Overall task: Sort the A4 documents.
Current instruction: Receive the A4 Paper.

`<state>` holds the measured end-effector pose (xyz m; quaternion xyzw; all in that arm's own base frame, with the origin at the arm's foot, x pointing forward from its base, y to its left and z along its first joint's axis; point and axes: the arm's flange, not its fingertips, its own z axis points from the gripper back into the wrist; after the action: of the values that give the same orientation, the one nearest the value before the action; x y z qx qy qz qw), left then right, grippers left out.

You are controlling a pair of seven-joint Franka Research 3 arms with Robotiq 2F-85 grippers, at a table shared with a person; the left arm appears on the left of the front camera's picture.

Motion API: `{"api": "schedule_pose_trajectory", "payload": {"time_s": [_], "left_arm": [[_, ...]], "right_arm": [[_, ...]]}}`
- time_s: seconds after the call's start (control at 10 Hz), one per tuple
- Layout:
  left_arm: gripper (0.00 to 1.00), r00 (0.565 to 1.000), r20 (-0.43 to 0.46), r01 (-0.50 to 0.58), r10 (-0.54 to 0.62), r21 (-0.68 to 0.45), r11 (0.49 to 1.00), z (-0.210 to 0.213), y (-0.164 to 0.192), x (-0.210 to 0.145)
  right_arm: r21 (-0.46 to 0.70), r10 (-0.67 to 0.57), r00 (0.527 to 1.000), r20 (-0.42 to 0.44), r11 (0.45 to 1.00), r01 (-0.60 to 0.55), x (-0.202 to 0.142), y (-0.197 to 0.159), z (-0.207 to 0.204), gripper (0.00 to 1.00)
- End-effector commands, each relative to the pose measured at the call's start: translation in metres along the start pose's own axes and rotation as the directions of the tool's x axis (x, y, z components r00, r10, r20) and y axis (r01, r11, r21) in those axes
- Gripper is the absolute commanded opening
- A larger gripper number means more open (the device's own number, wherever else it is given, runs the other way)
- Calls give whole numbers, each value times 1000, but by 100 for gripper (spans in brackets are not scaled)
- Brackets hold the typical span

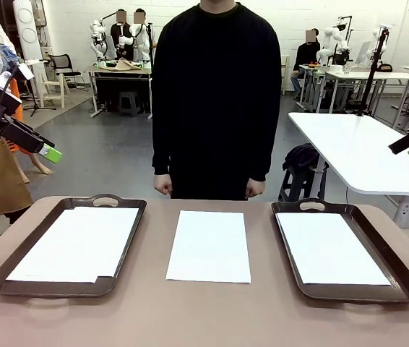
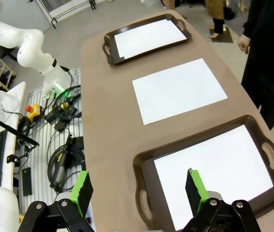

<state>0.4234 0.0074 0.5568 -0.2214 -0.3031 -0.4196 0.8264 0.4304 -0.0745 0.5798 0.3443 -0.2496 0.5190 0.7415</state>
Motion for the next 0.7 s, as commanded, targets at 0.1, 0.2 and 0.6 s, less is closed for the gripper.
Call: {"api": "schedule_pose_trajectory", "payload": {"time_s": [0.1,0.2,0.6], "left_arm": [[100,1000,1,5,-5,3,1000,1,-1,1],[100,1000,1,5,-5,3,1000,1,-1,1],[100,1000,1,5,-5,3,1000,1,-1,1]], "right_arm": [[0,3,1000,2,1000,-3,1,1,0,100],[0,3,1000,2,1000,-3,1,1,0,100],[0,3,1000,2,1000,-3,1,1,0,100]]}}
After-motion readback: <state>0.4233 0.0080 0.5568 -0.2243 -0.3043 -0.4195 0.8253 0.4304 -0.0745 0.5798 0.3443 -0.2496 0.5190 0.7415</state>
